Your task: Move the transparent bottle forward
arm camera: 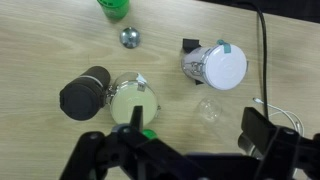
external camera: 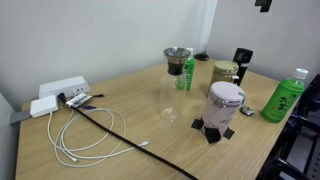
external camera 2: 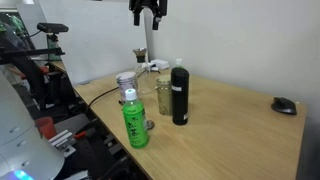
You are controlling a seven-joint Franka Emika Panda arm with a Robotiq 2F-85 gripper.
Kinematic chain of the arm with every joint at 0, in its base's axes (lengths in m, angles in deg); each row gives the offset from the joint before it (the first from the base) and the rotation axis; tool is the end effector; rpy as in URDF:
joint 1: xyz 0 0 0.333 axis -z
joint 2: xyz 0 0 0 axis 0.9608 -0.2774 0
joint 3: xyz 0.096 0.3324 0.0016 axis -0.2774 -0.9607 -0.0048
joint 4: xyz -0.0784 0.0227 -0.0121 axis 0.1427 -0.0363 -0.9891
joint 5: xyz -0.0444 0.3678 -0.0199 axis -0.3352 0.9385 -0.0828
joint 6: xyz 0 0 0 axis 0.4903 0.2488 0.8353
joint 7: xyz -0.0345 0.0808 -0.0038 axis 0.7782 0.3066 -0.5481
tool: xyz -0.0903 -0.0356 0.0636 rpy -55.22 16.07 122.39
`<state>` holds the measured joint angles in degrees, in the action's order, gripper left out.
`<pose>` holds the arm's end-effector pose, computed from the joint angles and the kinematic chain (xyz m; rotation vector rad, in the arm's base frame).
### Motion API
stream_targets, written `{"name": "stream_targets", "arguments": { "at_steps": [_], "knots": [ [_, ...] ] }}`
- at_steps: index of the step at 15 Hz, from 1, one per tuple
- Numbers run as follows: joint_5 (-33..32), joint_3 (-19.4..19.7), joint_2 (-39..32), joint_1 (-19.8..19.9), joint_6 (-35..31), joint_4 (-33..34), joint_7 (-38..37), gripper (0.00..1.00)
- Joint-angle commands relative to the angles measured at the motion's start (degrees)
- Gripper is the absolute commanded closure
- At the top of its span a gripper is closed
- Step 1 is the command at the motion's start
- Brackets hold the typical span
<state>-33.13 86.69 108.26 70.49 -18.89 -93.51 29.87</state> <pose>0.4106 -0.0048 0.5098 -2.9700 -0.2592 0.1375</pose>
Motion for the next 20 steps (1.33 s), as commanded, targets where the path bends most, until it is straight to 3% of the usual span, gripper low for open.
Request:
{"name": "stream_targets", "arguments": {
  "at_steps": [1, 9, 16, 20],
  "knots": [
    [0.24, -0.81, -0.05, 0.89, 0.15, 0.11, 0.20, 0.00],
    [-0.49, -1.41, -0.07, 0.75, -1.04, 0.08, -0.24, 0.00],
    [-1.51, -9.35, -4.15, -2.99, -22.95, -0.21, -6.39, 0.00],
    [-5.73, -12.67, -9.43, -4.24, -32.02, -0.48, -10.29, 0.00]
  ]
}}
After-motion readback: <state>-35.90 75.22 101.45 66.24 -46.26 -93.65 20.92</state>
